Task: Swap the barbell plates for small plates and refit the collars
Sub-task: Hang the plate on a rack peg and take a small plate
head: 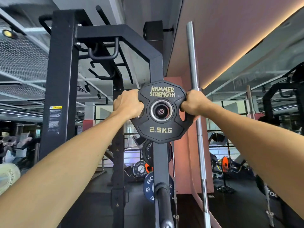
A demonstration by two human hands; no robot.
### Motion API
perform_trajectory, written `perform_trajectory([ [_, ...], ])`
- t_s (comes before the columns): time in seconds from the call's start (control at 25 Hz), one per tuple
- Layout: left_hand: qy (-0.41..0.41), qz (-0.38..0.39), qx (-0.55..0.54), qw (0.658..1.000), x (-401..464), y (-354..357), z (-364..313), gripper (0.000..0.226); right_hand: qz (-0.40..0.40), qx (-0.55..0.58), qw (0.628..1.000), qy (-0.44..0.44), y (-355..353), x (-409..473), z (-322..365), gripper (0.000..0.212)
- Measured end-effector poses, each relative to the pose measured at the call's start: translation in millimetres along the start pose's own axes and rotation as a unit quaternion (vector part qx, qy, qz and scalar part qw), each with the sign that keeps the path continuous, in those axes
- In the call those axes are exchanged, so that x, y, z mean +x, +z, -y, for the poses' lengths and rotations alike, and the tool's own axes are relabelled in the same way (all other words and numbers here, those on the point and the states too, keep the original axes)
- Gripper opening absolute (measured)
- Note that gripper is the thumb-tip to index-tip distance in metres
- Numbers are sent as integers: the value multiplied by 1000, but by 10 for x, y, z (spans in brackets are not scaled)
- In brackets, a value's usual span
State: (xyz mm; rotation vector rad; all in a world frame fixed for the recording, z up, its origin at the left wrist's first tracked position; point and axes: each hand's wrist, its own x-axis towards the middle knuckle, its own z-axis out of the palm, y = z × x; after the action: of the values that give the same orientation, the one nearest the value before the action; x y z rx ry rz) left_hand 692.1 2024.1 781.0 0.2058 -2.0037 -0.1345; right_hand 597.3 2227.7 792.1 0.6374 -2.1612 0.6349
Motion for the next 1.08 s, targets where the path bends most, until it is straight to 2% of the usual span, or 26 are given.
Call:
perform_trajectory([
  [0.2,-8,5,-8,1000,227,408,74,23,-2,12,1000,15,286,286,-159,19],
  [0.36,-7,6,-12,1000,434,772,176,22,6,46,999,26,638,537,-308,32],
  [0.52,-13,5,-17,1000,567,1079,276,17,5,30,999,35,911,766,-410,21],
  [0.76,-31,-13,-17,999,742,1504,374,14,-7,22,998,50,1259,1029,-541,27],
  [1.08,-51,-14,-17,998,1068,2113,540,31,0,24,997,73,1725,1391,-737,20],
])
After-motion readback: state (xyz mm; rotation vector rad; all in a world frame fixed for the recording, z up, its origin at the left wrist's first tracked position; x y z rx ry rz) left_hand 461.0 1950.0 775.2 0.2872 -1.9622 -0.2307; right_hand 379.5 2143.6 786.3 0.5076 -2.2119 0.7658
